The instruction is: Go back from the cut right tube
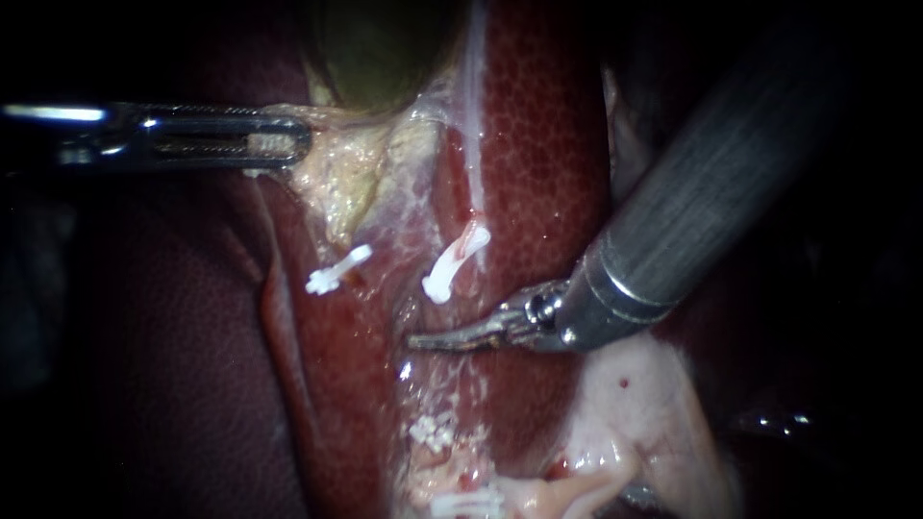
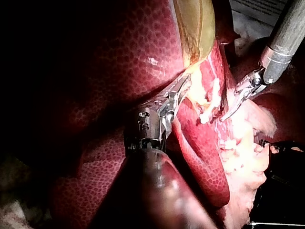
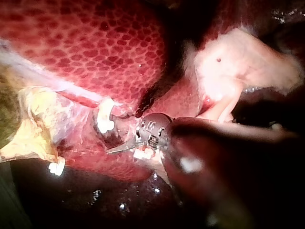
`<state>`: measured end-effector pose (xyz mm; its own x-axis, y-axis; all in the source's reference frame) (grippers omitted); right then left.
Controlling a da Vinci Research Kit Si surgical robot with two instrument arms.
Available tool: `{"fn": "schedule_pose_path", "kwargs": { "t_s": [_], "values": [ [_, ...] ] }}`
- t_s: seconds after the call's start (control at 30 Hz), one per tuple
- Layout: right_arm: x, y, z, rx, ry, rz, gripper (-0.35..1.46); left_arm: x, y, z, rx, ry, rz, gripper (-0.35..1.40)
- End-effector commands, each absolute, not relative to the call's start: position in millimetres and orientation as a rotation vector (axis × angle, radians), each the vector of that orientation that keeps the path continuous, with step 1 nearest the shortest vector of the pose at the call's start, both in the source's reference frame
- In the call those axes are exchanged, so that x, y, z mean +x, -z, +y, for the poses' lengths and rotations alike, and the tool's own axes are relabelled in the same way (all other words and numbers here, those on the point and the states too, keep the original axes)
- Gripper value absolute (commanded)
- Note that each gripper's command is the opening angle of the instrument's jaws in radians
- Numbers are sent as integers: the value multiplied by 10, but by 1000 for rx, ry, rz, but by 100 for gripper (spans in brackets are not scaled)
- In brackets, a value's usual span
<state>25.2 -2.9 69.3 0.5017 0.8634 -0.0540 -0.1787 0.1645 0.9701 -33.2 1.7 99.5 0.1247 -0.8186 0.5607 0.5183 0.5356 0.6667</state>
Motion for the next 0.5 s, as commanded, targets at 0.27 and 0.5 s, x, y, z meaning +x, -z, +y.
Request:
{"fn": "schedule_pose_path", "kwargs": {
  "t_s": [0.27, 0.5],
  "values": [
    [252, -700, -30, 1169, -844, 730, 14, -332, -995, 17, 344, 1002, -1054, -13],
    [253, -704, -36, 1156, -849, 738, 106, -332, -995, 17, 344, 1002, -1054, -13]
  ]
}}
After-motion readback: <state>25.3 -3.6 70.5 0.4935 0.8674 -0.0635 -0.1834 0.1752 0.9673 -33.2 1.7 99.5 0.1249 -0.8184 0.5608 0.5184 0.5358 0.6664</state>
